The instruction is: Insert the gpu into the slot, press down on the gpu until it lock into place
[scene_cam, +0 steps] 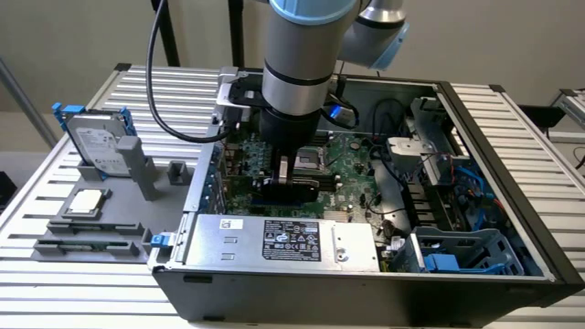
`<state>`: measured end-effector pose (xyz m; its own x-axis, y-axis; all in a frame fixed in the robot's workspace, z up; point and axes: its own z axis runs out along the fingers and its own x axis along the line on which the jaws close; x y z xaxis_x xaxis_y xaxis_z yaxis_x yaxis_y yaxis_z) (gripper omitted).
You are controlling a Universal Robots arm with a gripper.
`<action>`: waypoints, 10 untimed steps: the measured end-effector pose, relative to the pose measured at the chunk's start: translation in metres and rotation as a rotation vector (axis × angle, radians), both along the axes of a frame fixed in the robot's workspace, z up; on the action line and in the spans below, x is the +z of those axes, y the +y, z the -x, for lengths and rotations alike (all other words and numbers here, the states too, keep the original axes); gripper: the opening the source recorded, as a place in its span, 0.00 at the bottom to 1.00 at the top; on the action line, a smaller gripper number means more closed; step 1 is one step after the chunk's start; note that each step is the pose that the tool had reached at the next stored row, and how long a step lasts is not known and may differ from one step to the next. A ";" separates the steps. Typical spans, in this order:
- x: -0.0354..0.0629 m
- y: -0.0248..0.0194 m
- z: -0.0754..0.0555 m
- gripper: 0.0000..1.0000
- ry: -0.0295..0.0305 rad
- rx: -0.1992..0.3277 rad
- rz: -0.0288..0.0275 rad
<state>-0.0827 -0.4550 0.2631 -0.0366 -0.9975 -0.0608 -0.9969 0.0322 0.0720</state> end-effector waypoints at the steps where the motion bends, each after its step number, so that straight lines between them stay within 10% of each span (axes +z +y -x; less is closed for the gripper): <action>1: 0.0003 0.0000 0.000 0.26 0.0016 0.000 0.0000; 10: -0.0016 0.0002 -0.003 0.26 0.0064 0.000 0.0006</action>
<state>-0.0800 -0.4547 0.2615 -0.0371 -0.9975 -0.0600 -0.9964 0.0324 0.0784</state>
